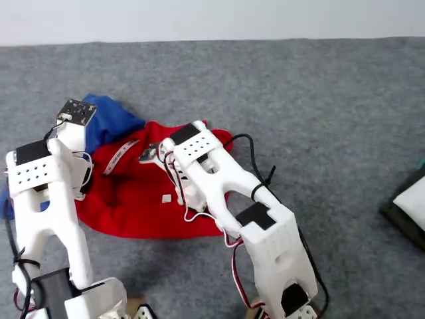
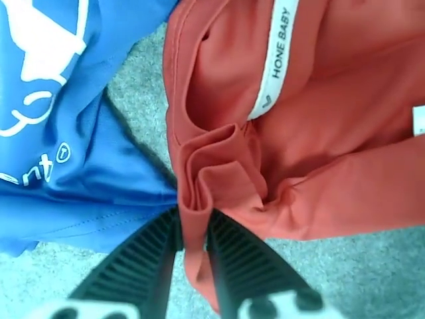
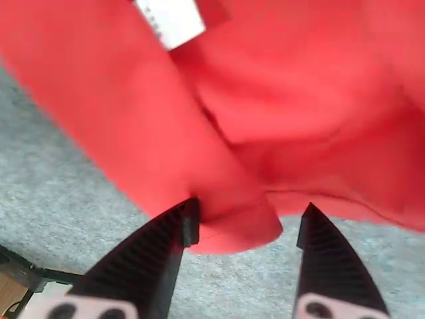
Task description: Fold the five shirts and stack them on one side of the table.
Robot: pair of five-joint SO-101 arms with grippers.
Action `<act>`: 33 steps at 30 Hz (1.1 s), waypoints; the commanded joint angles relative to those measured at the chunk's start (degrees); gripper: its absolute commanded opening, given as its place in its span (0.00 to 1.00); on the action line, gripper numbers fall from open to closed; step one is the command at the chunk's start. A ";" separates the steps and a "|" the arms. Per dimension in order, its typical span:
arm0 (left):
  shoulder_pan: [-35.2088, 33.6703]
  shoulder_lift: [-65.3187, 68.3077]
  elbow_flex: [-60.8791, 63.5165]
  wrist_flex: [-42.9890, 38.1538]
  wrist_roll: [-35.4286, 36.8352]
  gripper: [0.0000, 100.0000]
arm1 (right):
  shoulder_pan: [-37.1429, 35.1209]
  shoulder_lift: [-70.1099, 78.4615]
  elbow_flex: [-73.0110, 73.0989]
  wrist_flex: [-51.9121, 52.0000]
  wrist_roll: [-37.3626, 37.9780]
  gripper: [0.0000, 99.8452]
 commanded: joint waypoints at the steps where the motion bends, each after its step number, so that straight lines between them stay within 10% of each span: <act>1: 0.44 -0.18 -0.40 -0.79 0.44 0.00 | -0.31 0.04 -3.52 -0.40 -0.44 0.22; 16: 0.44 -0.62 -0.40 -1.58 0.44 0.00 | 0.04 -4.00 -9.58 1.27 -0.18 0.01; 33: 6.24 -0.70 -0.31 -0.26 0.53 0.00 | 1.98 -5.49 -9.41 5.93 -0.18 0.11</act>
